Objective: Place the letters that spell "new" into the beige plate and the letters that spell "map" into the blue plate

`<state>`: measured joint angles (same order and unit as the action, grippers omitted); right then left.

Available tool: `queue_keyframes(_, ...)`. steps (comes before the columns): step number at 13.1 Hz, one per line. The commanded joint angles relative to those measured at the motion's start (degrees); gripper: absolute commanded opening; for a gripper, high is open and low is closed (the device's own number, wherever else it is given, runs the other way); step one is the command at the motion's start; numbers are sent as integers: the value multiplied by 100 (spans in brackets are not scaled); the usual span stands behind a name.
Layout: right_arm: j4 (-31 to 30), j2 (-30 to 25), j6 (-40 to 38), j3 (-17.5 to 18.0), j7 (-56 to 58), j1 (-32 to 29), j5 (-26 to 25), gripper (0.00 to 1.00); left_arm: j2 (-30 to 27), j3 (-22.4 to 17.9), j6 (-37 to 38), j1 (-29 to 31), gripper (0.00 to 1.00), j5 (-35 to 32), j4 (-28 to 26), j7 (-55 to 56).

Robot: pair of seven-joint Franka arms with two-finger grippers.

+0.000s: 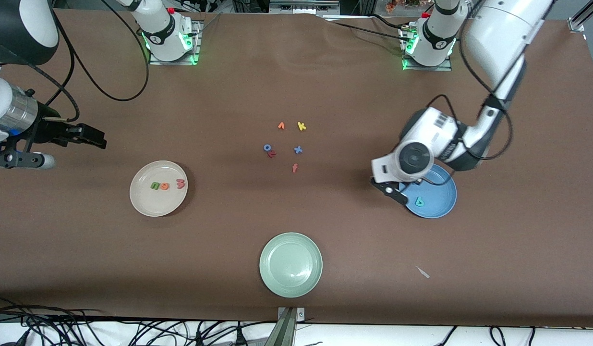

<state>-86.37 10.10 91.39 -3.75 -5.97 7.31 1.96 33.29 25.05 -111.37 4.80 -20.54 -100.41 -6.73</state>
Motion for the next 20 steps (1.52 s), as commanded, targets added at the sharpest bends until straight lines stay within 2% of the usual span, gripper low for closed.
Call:
queue_keyframes(1,-135,-193,-34,-38,26,33,86,100,-69,79,-60,651,10,-117,-171,-862)
queue_keyframes(2,-126,-166,18,-38,26,42,59,100,-7,79,-191,845,16,-126,-206,-1135)
queue_keyframes(3,-126,-149,36,-38,26,68,24,100,11,79,-357,986,42,-126,-294,-1303)
queue_keyframes(4,-126,-140,89,-38,17,77,-20,100,54,79,-437,1074,91,-126,-312,-1340)
queue_keyframes(5,-126,-105,150,-38,26,77,-142,100,37,79,-395,1032,100,-117,-269,-1384)
queue_keyframes(6,-126,-105,159,-38,43,69,-204,100,-15,97,-316,936,100,-91,-233,-1280)
queue_keyframes(9,-109,-105,115,-38,78,77,-196,100,-348,631,384,882,100,426,82,-466)
queue_keyframes(12,102,-105,133,-29,70,77,-301,100,-560,1448,1676,917,100,620,862,1168)
queue_keyframes(14,146,-105,89,-29,70,86,-328,100,-648,1695,2249,882,100,639,1504,1918)
queue_keyframes(15,138,-105,98,-29,70,86,-328,100,-979,1548,2295,777,100,882,1638,1955)
queue_keyframes(16,138,-113,81,-20,78,95,-310,100,-1417,973,2269,454,100,1189,1630,1947)
queue_keyframes(18,138,-105,80,-20,96,139,-301,100,-2156,-669,2086,-301,100,1979,1552,1930)
queue_keyframes(20,138,-105,124,-38,79,130,-266,100,-2589,-1333,2005,-410,100,2474,1385,1868)
